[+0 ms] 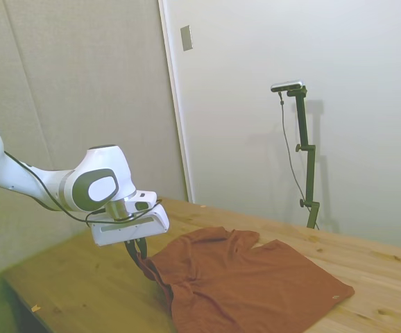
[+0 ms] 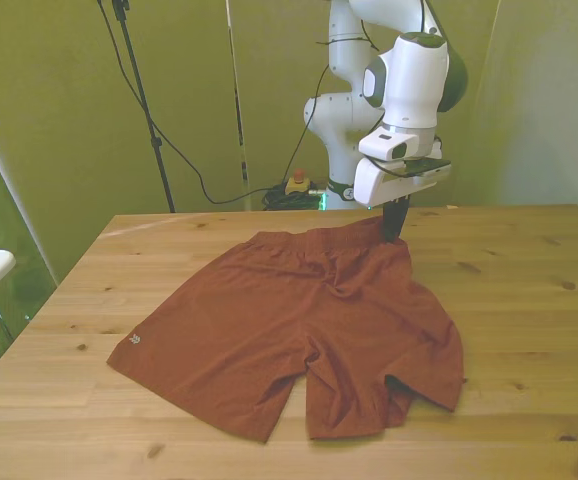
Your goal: Unfold the shorts
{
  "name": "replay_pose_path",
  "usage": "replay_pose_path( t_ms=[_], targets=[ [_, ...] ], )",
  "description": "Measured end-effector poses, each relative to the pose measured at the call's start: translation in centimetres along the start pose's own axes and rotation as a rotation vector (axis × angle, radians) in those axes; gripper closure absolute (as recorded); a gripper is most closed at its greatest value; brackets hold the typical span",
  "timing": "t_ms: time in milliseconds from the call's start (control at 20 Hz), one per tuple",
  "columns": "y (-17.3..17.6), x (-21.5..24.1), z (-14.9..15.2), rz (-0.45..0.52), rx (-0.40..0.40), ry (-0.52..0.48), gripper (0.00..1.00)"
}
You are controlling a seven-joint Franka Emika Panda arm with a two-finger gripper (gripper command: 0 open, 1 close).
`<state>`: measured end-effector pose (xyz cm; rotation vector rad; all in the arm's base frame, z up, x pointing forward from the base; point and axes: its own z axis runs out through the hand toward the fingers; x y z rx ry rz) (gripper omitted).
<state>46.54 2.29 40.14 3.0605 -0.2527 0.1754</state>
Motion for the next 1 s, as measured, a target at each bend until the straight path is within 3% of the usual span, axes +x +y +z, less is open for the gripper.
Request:
replay_pose_path(
  t_ms=[600,1000],
  targets=[
    [-0.8,0.0,-1.0,0.017,-0.001,0.012,0.0],
    [-2.5,-0.3,-6.6,0.054,-0.019,0.026,0.0]
  ],
)
